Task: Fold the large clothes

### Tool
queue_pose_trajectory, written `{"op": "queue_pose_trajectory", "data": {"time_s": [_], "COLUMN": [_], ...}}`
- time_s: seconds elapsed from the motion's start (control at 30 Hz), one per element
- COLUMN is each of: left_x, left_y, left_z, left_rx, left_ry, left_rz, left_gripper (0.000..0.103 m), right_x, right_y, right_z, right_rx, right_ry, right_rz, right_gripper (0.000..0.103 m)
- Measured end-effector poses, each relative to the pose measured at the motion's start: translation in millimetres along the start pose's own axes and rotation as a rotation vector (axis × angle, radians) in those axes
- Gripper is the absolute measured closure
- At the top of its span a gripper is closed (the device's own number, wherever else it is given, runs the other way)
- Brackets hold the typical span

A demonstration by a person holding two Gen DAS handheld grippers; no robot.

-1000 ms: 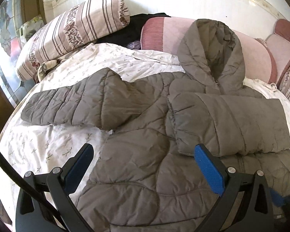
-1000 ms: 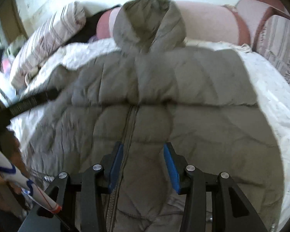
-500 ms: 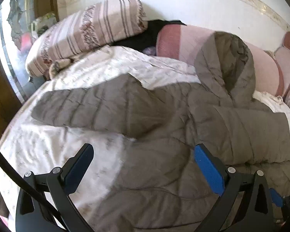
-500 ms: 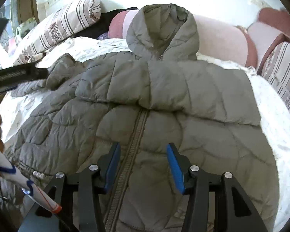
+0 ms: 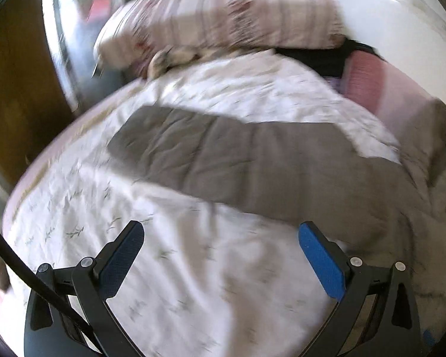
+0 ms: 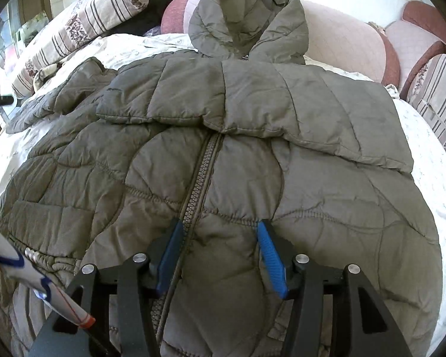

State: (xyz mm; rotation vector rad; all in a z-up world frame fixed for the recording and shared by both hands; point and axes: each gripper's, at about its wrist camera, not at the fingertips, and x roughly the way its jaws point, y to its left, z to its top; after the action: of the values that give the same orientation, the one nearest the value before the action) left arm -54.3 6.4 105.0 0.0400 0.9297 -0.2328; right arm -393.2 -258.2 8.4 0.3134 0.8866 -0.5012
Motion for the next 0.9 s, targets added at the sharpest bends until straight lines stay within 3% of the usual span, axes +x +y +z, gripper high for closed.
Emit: {"op": "queue_pose_trajectory", "data": {"time_s": [0.2,0.23,0.27,0.3,0.43,0.53,0.67,0.7,0.73,0.77,0.83,0.9], "left_x": [36.7,43.2,50.5,60.2,89.0,107.5,120.1,121.5,122.5,123.3,118.7,107.4], "left_y": [79.0,92.5,103.8,117.4,146.1,155.5,158.9,156.2,155.7,155.3,152.2,141.9], "left_z": [28.1,32.9,37.1,41.3,47.7,49.5,56.3,58.0,59.8,59.2,58.1,61.0], "left_rx": [-0.21,-0.253,-0.289,-0.338,-0.456,-0.5,-0.547,-0.544,-0.542,-0.546,-0.552,-0.496], "left_ry": [0.01,0.006,0.011,0.023,0.039,0.045,-0.014,-0.024,-0.03,-0.029,-0.049,-0.074], "left_rz": [-0.123,-0.147,-0.162,-0.196,-0.26,-0.281,-0.306,-0.295,-0.273,-0.275,-0.262,-0.215], "left_gripper": [0.002,0.013,0.031,0.037,0.043,0.052,0.052,0.055,0.08,0.088,0.09,0.091], "right_x": [-0.3,-0.3,-0.3,-0.4,-0.4,0.0,1.0,1.3,1.1,1.3,1.6,2.4], "right_y": [0.6,0.7,0.9,0.8,1.5,1.0,1.6,1.7,2.0,2.0,1.4,0.2], "right_z": [-1.9,-2.1,-2.1,-2.3,-2.5,-2.0,-1.0,-0.8,-1.2,-1.1,-0.9,-0.2], "right_rx": [-0.009,-0.008,-0.009,-0.009,-0.014,-0.019,-0.021,-0.021,-0.022,-0.022,-0.02,-0.015], "right_ry": [-0.01,-0.012,-0.012,-0.013,-0.012,-0.01,-0.008,-0.007,-0.008,-0.008,-0.008,-0.006], "right_rz": [-0.004,-0.003,-0.003,-0.003,-0.006,-0.008,-0.01,-0.01,-0.01,-0.01,-0.007,-0.002], "right_gripper": [0.045,0.045,0.045,0.045,0.045,0.045,0.045,0.045,0.044,0.044,0.044,0.044]}}
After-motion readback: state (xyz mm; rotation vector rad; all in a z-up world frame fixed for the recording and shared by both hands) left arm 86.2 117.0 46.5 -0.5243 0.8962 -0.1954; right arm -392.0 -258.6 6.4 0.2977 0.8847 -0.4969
